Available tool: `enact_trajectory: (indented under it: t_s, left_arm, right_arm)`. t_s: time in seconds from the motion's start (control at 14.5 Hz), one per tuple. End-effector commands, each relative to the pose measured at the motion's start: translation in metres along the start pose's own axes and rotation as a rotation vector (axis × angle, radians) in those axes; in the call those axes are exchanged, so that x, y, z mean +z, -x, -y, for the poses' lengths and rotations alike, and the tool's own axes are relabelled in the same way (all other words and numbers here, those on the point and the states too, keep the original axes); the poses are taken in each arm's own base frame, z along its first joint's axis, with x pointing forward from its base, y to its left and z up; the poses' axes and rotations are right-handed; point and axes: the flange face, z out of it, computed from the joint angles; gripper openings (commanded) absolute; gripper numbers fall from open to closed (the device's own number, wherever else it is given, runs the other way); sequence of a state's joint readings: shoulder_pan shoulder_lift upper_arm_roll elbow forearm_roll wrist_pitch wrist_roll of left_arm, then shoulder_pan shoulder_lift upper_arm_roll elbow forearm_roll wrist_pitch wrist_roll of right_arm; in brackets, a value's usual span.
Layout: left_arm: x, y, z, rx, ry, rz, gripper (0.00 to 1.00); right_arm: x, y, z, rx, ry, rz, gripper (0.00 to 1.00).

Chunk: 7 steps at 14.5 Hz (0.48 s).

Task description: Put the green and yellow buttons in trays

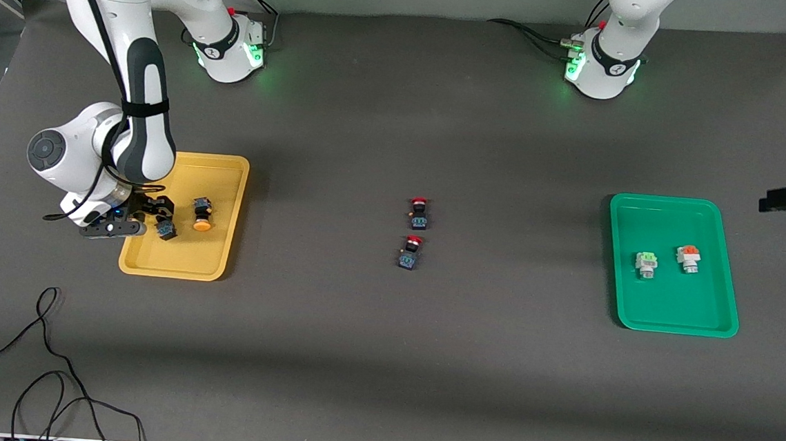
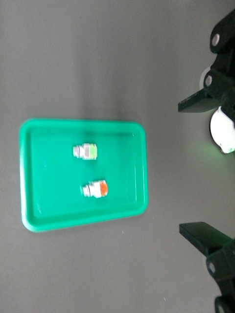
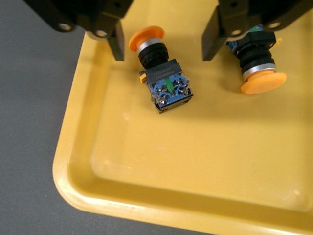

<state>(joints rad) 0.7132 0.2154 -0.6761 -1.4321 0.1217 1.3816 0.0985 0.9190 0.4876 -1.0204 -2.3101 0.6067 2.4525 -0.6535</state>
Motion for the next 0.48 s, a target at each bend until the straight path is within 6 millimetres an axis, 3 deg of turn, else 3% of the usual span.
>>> enact_trajectory:
  t_s: [0.0, 0.07, 0.21, 0.28, 0.41]
  left_arm:
    - [-0.011, 0.018, -0.043, 0.023, -0.024, -0.018, 1.00]
    - [-0.011, 0.020, -0.053, 0.029, -0.028, -0.022, 1.00]
    - [-0.011, 0.031, -0.075, 0.043, -0.026, -0.055, 1.00]
    - [-0.007, 0.036, -0.087, 0.058, -0.027, -0.069, 1.00]
    - [-0.006, 0.038, -0.106, 0.084, -0.034, -0.070, 1.00]
  right_arm:
    - [-0.013, -0.008, 0.004, -0.007, -0.045, -0.030, 0.81]
    - [-0.026, -0.016, 0.009, -0.011, -0.074, -0.047, 0.81]
    - [-0.068, -0.032, -0.014, 0.009, -0.134, -0.029, 0.83]
    - [-0.091, -0.040, -0.021, 0.010, -0.167, -0.011, 0.92]
    - [-0.137, -0.048, -0.037, 0.029, -0.174, 0.030, 0.93]
